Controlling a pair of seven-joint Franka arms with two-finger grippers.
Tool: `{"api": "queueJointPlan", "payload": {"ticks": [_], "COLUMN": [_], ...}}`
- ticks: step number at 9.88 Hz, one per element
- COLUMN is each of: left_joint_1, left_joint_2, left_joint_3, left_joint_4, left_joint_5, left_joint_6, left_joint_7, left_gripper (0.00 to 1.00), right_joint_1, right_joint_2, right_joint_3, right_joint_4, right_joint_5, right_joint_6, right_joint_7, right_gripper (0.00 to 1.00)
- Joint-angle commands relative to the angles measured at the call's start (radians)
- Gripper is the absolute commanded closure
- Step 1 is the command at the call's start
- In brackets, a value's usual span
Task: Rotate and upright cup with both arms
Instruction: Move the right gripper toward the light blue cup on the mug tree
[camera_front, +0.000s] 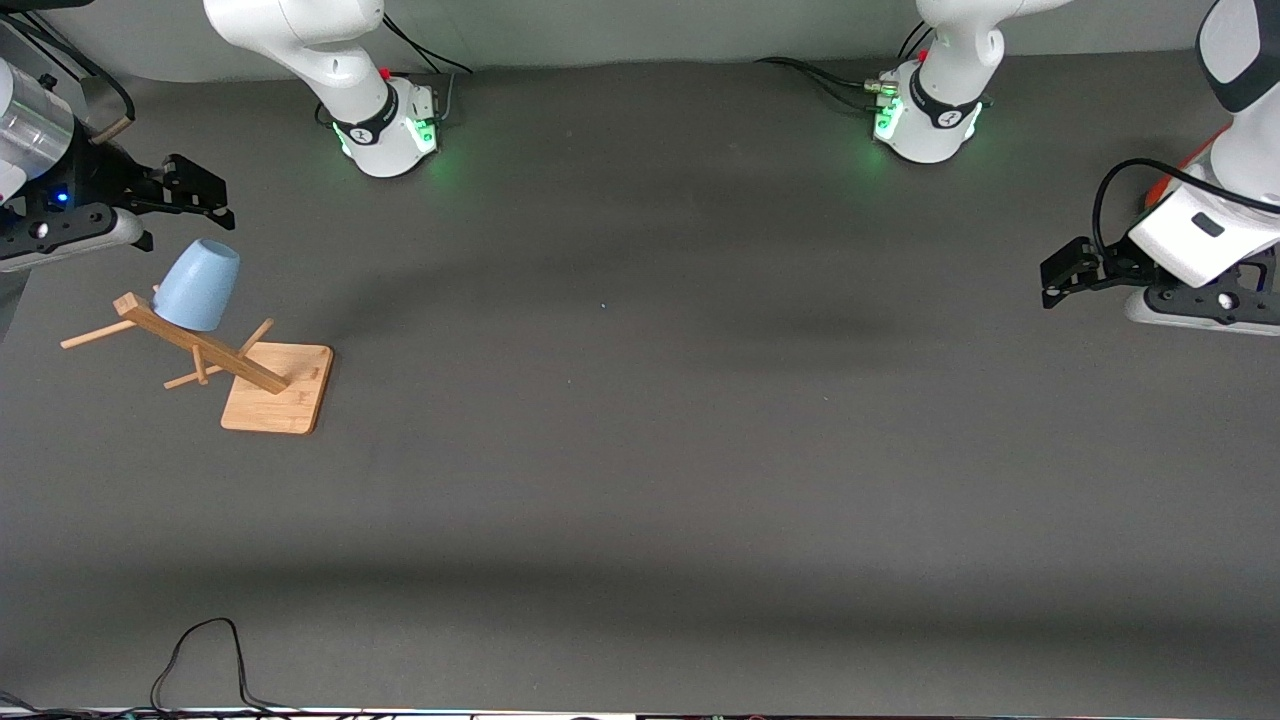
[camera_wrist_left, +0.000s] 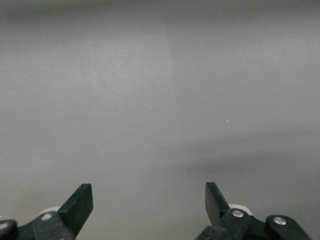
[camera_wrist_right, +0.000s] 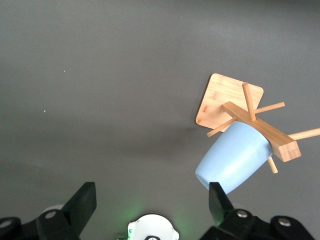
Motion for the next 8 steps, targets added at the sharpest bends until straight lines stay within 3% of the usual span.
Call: {"api": "queueJointPlan", "payload": {"ticks": [1, 8], "left_joint_1": [0.001, 0.010], "left_joint_2": [0.004, -0.002], "left_joint_3": [0.001, 0.001], "left_joint_4": [0.012, 0.022], "left_joint_5": [0.004, -0.002], "left_joint_6": [-0.014, 0.000], "left_joint_7": [-0.012, -0.011], "left_gripper": [0.00, 0.00], "right_joint_1": [0.002, -0.001], "right_joint_2": [-0.025, 0.040], "right_joint_3": [0.000, 0.001], "right_joint_4": [-0.012, 0.056], "right_joint_5": [-0.012, -0.012], "right_joint_6": [0.000, -0.089], "right_joint_7": [0.063, 0.068], "right_gripper": [0.00, 0.00]}}
